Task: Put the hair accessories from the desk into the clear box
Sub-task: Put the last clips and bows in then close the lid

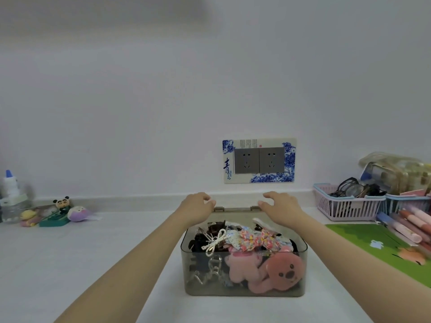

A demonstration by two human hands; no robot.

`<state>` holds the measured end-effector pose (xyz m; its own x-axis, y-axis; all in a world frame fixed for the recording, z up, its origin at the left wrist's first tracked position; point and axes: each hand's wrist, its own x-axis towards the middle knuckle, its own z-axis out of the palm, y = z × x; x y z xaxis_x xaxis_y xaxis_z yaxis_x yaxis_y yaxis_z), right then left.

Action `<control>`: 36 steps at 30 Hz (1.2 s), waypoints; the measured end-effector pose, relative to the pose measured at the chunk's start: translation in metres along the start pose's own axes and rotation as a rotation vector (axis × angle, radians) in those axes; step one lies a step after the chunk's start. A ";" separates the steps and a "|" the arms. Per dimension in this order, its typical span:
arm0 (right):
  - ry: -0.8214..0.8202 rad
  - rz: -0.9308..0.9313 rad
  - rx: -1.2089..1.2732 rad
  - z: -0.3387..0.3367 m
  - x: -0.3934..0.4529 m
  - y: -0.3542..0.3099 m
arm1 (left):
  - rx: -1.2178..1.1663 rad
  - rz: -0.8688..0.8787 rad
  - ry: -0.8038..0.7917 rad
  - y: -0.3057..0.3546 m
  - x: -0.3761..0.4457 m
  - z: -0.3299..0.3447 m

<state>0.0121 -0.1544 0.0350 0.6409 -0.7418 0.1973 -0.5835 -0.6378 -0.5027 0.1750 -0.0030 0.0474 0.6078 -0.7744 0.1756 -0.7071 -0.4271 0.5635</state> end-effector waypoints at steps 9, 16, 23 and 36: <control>-0.035 0.343 0.606 0.008 0.034 0.009 | -0.550 -0.419 0.040 -0.025 0.047 0.022; -0.004 0.353 0.785 0.012 0.031 0.016 | -0.654 -0.375 0.160 -0.034 0.034 0.023; 0.010 0.357 0.853 0.010 0.020 0.019 | -0.788 -0.444 0.247 -0.033 0.019 0.021; 0.036 0.300 0.971 0.008 0.009 0.019 | -1.019 -0.317 0.365 -0.040 0.009 0.026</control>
<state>0.0111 -0.1714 0.0209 0.5099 -0.8596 -0.0323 -0.0502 0.0078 -0.9987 0.1993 -0.0047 0.0056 0.8948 -0.4447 0.0383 0.0216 0.1290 0.9914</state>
